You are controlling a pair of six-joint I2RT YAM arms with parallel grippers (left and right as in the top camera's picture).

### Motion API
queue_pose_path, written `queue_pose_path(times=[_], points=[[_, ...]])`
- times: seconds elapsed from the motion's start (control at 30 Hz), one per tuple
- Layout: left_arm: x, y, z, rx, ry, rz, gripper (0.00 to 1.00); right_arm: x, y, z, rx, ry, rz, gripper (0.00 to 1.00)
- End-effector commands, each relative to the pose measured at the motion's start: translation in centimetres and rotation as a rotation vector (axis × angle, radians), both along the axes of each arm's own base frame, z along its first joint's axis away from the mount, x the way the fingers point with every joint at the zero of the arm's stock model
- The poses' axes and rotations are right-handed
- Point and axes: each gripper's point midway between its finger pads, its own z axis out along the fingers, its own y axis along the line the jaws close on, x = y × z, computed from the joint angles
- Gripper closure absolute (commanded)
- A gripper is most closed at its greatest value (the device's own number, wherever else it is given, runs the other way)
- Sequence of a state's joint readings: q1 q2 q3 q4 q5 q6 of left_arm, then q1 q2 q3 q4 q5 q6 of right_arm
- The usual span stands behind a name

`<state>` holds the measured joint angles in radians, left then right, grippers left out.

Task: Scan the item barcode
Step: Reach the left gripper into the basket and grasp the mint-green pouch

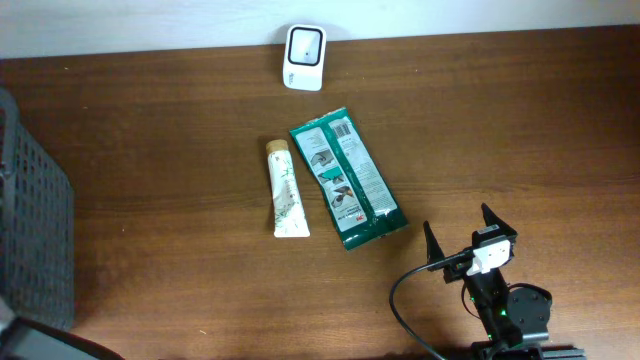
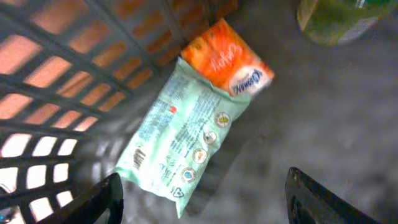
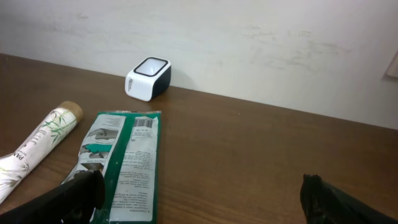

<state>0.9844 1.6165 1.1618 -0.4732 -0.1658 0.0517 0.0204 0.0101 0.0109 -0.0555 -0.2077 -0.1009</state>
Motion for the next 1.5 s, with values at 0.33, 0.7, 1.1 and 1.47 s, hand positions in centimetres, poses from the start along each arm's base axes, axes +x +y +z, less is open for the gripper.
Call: queue_pose_path(times=[0.33, 0.7, 1.1, 1.47], points=[[0.4, 1.7, -6.5, -0.026, 0.176, -0.153, 0.27, -0.1, 0.3, -0.2, 0.008, 0.005, 0.016, 0.02], [0.0, 1.9, -10.7, -0.078, 0.257, -0.181, 0.47, -0.1, 0.3, -0.2, 0.008, 0.006, 0.016, 0.02], [1.9, 3.0, -0.5, 0.083, 0.132, -0.195, 1.00, -0.1, 0.3, -0.2, 0.008, 0.005, 0.016, 0.02], [10.7, -4.6, 24.1, 0.472, -0.366, -0.371, 1.00, -0.1, 0.3, -0.2, 0.007, 0.005, 0.016, 0.02]])
